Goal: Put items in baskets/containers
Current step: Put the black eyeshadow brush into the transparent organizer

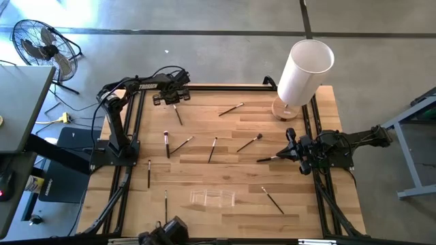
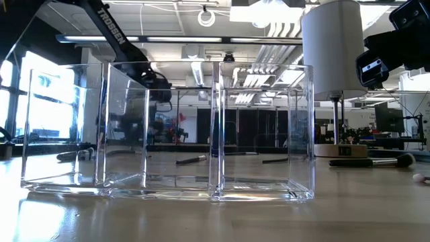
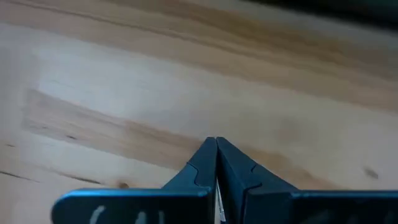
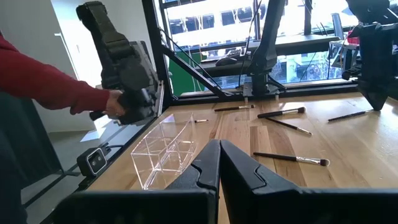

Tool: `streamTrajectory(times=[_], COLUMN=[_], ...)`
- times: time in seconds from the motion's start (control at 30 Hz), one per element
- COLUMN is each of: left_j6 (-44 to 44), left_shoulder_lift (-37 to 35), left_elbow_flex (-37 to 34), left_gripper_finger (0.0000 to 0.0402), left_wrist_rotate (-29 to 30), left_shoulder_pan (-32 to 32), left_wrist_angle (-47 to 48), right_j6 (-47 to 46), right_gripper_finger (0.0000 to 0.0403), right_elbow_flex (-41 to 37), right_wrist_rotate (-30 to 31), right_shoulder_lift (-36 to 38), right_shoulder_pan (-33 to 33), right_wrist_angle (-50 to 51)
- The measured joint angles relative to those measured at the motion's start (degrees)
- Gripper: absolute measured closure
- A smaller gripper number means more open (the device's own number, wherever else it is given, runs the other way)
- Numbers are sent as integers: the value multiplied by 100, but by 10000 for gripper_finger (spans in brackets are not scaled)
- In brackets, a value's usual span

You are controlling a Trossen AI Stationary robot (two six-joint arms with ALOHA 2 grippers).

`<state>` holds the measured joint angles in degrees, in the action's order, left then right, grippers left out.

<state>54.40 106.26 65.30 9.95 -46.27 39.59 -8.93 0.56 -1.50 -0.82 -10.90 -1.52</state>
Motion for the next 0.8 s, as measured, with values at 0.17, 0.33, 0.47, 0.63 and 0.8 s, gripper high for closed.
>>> streamTrajectory(times=[0.17, 0.33, 0.47, 0.63, 0.8], left_j6=[-79, -152, -357, -638, -637], left_shoulder_lift=[-79, -196, -234, -234, -234], left_elbow_flex=[236, 648, 1082, 1774, 2434], left_gripper_finger=[401, 401, 401, 401, 401], left_wrist_rotate=[-368, 190, 496, 912, 1432], left_shoulder_pan=[544, 1102, 1700, 2448, 3127], left_wrist_angle=[-50, -96, -208, -282, -293], right_j6=[0, 0, 0, -2, -1], right_gripper_finger=[398, 398, 398, 398, 398], right_elbow_flex=[0, 0, 0, 0, 0], right_wrist_rotate=[-2, 0, -2, -2, -2], right_shoulder_lift=[-1, -2, 0, 0, -1], right_shoulder_pan=[2, 0, 2, 2, 1], right_wrist_angle=[1, 2, 1, 0, 2])
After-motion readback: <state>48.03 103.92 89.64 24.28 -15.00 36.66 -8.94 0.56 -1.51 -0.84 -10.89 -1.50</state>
